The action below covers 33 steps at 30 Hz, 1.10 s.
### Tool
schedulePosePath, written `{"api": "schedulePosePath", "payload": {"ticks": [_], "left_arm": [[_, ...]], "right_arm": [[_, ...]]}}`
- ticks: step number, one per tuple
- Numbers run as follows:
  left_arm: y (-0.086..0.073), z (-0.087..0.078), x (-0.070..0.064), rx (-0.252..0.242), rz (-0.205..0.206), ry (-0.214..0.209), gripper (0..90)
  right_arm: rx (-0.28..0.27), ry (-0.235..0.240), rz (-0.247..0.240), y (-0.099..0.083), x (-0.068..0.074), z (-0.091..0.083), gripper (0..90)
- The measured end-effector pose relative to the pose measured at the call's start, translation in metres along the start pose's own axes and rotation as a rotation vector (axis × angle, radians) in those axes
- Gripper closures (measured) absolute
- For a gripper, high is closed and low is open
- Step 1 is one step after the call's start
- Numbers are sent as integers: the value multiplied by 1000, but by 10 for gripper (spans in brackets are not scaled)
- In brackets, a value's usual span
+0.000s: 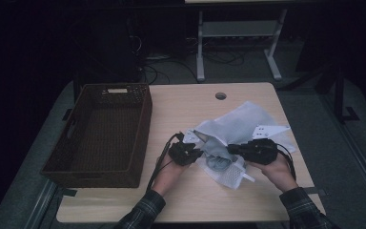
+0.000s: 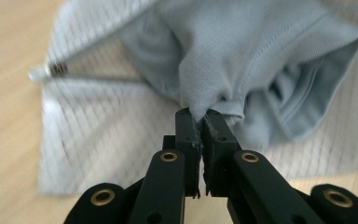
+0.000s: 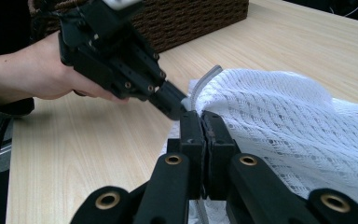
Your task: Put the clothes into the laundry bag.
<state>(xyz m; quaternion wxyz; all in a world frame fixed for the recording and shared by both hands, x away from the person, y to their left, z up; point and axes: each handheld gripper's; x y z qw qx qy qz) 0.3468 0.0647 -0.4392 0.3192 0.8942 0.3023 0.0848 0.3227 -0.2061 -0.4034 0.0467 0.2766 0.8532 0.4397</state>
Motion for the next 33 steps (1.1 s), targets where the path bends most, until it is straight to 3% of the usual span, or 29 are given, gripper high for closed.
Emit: {"api": "schedulePosePath", "payload": {"ticks": [4,8,16,23,29,33], "left_arm": [[14,-5,-4,-78,-5,3,868],[28,-1,-10,-125,-4,0,868],[44,31,-25,-113,12,-21,867],[43,52,-31,-93,14,-32,865],[40,59,-33,-91,11,-41,847],[39,55,-33,-81,22,-54,765]], "right_arm": [[-4,-1,-3,1,0,-1,880],[-12,1,-6,2,1,-4,880],[-25,-1,-6,3,-1,-8,881],[-39,-12,7,1,-5,-15,881],[-42,-18,9,1,-6,-17,881],[-40,-19,8,1,-5,-17,881]]}}
Point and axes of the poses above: each handheld gripper's, and its own axes: z roughly forward along the jaws, y roughly out of its top, x roughly to its left, and after that the axes turned 9 degrees about x, right-handed
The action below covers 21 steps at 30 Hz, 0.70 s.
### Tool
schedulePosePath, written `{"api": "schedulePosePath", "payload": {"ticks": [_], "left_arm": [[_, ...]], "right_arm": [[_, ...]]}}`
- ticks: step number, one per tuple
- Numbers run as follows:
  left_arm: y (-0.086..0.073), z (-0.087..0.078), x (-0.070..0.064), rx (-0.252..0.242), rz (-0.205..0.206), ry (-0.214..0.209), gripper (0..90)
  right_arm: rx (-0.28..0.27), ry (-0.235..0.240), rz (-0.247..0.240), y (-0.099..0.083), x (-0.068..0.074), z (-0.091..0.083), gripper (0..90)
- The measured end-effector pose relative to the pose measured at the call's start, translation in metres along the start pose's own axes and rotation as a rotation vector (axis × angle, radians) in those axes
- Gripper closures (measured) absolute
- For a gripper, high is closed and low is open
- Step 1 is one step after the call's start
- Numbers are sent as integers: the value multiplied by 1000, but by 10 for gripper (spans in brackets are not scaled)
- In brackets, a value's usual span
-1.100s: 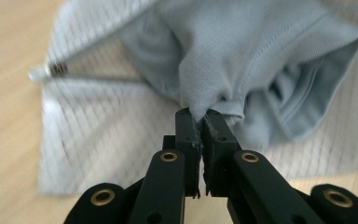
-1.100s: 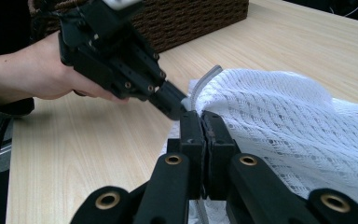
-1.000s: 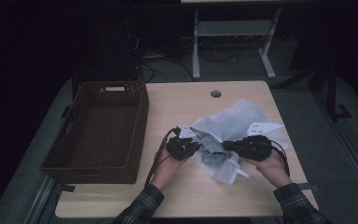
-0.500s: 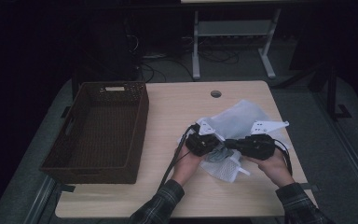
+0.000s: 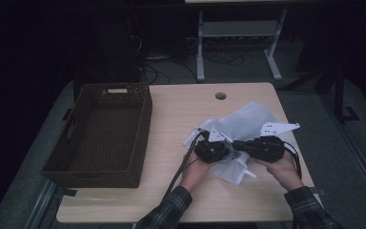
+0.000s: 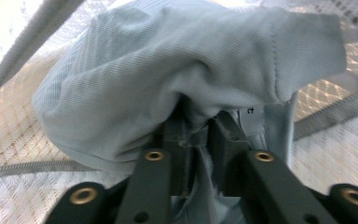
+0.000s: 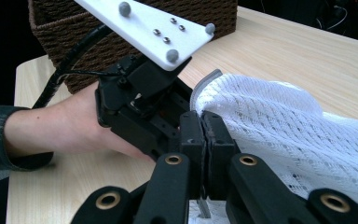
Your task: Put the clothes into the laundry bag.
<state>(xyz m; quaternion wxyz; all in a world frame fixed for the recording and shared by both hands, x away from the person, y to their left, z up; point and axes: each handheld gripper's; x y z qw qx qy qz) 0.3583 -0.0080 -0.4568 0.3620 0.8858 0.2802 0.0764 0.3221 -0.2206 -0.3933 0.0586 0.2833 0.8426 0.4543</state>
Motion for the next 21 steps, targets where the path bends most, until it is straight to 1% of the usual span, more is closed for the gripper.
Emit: {"api": "schedulePosePath", "payload": {"ticks": [2,5,7,9,10,12,14,16,17,19,21], "left_arm": [[-1,-3,0,10,4,-9,704],[-5,-12,0,23,15,-3,614],[-8,-21,1,35,19,-2,560],[-12,-30,3,33,18,-3,521],[-15,-36,5,30,16,1,516],[-20,-46,9,26,21,17,506],[-28,-57,17,24,8,40,506],[-34,-64,26,27,-3,63,505],[-37,-68,33,30,-20,82,506],[-40,-70,43,30,-45,104,509],[-42,-69,57,40,-72,147,511]], "right_arm": [[-1,0,-1,0,0,0,881],[0,0,0,0,0,0,880],[3,0,1,0,0,0,880],[4,-1,-1,-1,0,1,880],[6,-1,-1,-1,0,1,880],[10,-1,0,-2,-1,2,880],[13,-2,1,-2,-1,2,880],[15,-5,2,-2,-1,3,880],[15,-6,1,-2,-1,3,879],[16,-9,2,-3,-1,3,879],[15,-9,3,-3,-2,3,879]]}}
Point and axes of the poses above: each handheld gripper's, and its own axes: z roughly forward along the jaws, y roughly out of its top, x roughly to its left, and after that the axes turned 9 degrees about x, right-handed
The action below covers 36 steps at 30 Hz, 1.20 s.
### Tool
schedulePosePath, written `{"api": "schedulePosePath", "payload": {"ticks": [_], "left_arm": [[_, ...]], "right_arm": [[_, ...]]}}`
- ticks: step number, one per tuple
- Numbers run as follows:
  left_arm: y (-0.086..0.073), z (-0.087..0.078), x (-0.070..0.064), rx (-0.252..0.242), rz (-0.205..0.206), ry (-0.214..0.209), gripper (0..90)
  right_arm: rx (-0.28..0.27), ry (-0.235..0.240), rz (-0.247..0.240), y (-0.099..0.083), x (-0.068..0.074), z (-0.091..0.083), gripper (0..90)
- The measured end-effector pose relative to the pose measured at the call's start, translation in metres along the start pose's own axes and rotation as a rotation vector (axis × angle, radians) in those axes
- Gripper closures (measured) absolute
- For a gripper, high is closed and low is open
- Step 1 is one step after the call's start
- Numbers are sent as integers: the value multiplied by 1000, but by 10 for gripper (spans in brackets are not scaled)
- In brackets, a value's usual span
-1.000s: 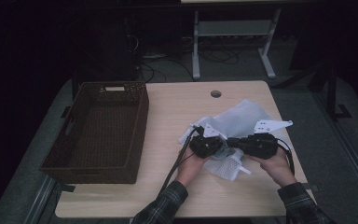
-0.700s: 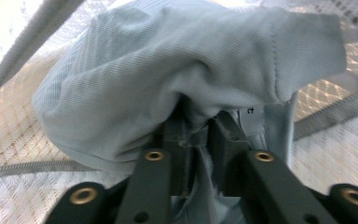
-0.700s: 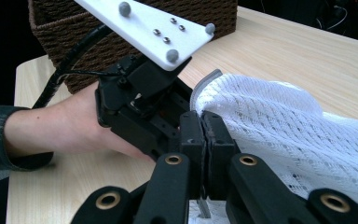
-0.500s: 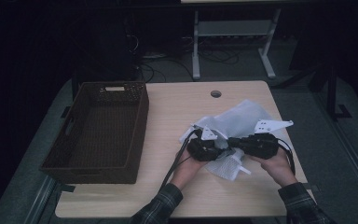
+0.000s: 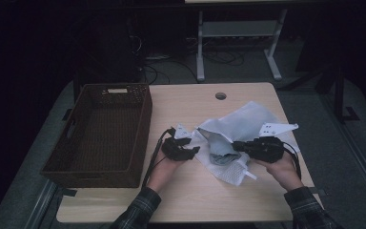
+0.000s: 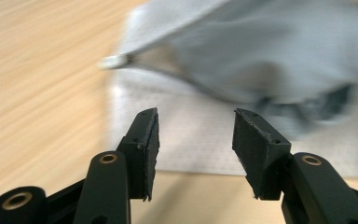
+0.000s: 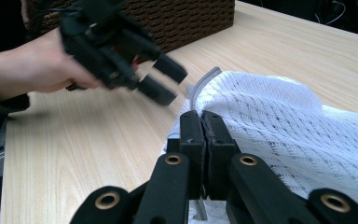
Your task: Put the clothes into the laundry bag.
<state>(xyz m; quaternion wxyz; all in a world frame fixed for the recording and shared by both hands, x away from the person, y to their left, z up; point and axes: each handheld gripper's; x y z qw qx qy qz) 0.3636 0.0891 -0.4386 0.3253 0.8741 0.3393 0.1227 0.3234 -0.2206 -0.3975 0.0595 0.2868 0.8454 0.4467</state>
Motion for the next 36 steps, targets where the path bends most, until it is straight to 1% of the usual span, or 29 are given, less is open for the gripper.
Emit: {"api": "schedulePosePath", "payload": {"ticks": [2,5,8,9,11,13,15,17,18,19,22,24,29,36], "left_arm": [[2,7,11,4,-30,15,510],[8,19,22,28,-53,24,499],[13,31,30,56,-65,15,479],[14,35,33,73,-63,11,478],[15,40,35,83,-66,4,480],[15,41,36,96,-69,-10,532],[15,41,36,111,-64,-27,643],[14,41,36,137,-61,-46,785],[13,41,36,144,-62,-50,866],[13,40,36,148,-63,-54,884],[11,36,33,153,-61,-46,891],[8,31,31,143,-62,-44,891],[-6,15,25,133,-88,-49,890],[-28,-8,8,141,-84,-48,890]], "right_arm": [[2,1,-1,0,0,1,879],[3,4,0,0,0,1,879],[4,7,-1,-1,-1,1,879],[3,9,0,-1,-1,1,879],[1,9,0,-1,-1,1,879],[0,7,1,-1,-1,1,879],[0,7,1,-1,-1,0,879],[0,6,1,-1,0,0,879],[2,5,-2,-1,0,1,879],[3,5,-2,-1,0,1,879],[3,3,-1,-1,0,1,879],[6,3,1,-2,0,1,879],[11,3,1,-3,1,1,879],[18,0,3,-8,5,-4,878]]}}
Point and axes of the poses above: each handheld gripper's, and its own axes: z roughly forward along the jaws, y roughly out of its top, x roughly to its left, and after that the axes turned 9 degrees about x, right-handed
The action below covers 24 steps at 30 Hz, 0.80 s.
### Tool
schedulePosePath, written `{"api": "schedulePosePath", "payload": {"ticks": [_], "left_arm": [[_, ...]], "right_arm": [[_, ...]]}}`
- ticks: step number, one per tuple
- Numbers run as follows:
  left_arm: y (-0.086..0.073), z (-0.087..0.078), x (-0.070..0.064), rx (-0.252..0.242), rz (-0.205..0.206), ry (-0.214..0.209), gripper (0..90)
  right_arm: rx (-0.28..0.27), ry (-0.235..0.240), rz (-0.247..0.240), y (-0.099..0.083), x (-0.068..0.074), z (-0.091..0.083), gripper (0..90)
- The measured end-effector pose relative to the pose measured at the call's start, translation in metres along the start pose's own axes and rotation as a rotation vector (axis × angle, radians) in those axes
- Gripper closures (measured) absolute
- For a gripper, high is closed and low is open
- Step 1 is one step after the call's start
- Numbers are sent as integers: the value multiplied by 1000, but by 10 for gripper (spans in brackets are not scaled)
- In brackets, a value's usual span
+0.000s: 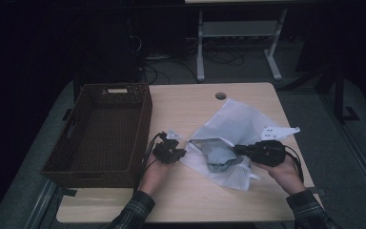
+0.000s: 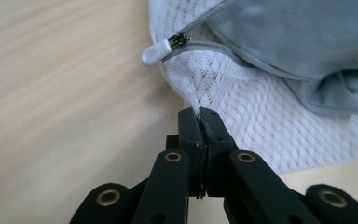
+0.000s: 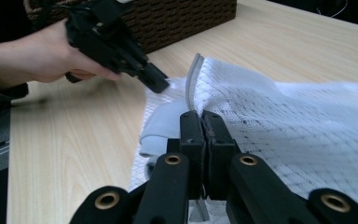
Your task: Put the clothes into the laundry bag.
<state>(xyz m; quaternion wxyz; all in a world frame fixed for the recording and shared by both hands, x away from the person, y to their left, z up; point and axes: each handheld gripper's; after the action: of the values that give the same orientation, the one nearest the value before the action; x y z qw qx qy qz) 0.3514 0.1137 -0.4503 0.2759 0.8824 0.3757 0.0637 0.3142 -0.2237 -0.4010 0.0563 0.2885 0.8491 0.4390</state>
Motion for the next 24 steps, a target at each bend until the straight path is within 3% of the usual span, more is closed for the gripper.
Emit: {"api": "schedulePosePath", "payload": {"ticks": [5,8,16,21,24], "left_arm": [[-18,-14,-14,3,1,-8,889],[-26,-14,-17,17,4,-10,890],[-30,-12,-15,16,-14,-31,889],[-31,-10,-15,22,-16,-32,889],[-31,-10,-15,24,-15,-31,889]], "right_arm": [[9,6,3,-6,3,-2,875],[18,2,5,-11,3,-1,863],[55,-33,25,-34,2,-8,644],[90,-46,26,-49,4,-10,596],[146,-69,13,-59,3,-4,564]]}}
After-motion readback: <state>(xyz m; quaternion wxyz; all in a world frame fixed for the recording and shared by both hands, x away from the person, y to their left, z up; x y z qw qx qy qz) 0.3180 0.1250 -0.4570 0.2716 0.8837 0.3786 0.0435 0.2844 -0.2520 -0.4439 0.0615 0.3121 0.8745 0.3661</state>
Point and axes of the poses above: each handheld gripper's, and its own axes: z roughly forward along the jaws, y roughly out of its top, x roughly to its left, and after that the axes turned 9 degrees about x, right-handed
